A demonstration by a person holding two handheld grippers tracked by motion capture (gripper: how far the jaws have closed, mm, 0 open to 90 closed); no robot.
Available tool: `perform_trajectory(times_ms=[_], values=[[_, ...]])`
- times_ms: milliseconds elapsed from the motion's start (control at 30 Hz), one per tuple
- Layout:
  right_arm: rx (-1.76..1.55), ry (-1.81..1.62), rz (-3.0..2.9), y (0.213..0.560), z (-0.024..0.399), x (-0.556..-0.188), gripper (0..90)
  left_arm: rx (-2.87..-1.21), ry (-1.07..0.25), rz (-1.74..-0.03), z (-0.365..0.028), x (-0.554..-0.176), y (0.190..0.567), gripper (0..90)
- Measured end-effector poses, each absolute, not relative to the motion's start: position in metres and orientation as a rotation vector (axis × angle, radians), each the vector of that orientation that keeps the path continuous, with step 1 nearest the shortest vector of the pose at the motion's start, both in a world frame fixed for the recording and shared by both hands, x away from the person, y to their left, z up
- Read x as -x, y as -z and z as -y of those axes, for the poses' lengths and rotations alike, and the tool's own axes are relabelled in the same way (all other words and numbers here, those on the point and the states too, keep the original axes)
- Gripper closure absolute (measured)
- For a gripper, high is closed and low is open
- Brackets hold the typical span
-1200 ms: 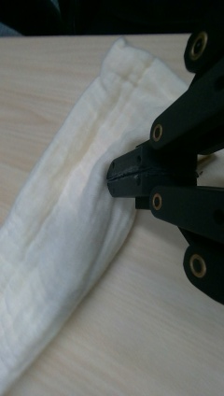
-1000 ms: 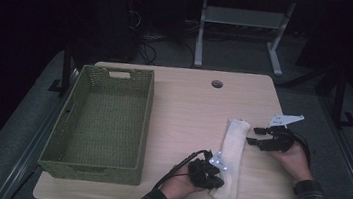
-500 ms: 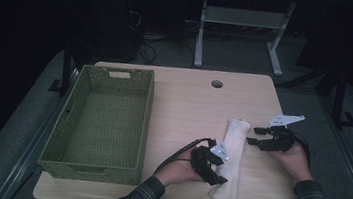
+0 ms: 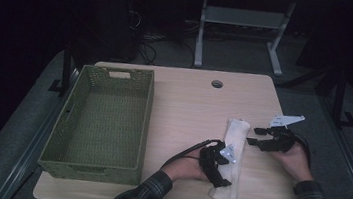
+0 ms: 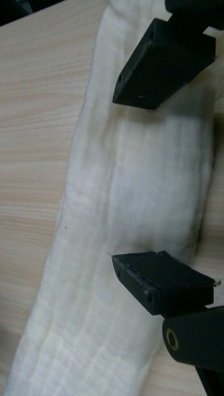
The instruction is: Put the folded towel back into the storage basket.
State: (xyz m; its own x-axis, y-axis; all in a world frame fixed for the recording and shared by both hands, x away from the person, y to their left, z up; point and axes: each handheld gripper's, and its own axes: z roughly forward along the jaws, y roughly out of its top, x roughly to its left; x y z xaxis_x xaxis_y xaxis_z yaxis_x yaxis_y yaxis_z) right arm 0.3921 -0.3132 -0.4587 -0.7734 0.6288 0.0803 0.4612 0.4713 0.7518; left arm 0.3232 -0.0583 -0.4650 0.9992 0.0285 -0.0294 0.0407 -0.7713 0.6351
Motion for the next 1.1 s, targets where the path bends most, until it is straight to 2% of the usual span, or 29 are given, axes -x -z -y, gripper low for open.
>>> perform_trajectory(times_ms=[200,300,467,567,633,767,1100], values=[[-0.950,-1.190,-2.508,0.458,0.314,-0.391,40.0,-2.460,-0.002,-0.043,0.058,-0.322,0.465,19.7],[-0.938,-1.192,-2.508,0.458,0.314,-0.392,40.1,-2.438,-0.005,-0.077,0.055,-0.322,0.465,29.5],[-0.936,-1.195,-2.511,0.458,0.314,-0.392,40.1,-2.420,-0.005,-0.108,0.050,-0.322,0.463,57.2],[-0.936,-1.200,-2.520,0.457,0.313,-0.391,40.2,-2.411,0.002,-0.135,0.048,-0.322,0.463,69.4],[-0.915,-1.204,-2.524,0.457,0.313,-0.391,39.8,-2.409,0.006,-0.147,0.047,-0.322,0.463,74.4],[-0.874,-1.224,-2.531,0.456,0.311,-0.390,38.0,-2.402,0.039,-0.212,0.045,-0.323,0.462,78.4],[-0.723,-1.253,-2.585,0.447,0.301,-0.390,35.9,-2.402,0.077,-0.282,0.026,-0.308,0.450,79.0]])
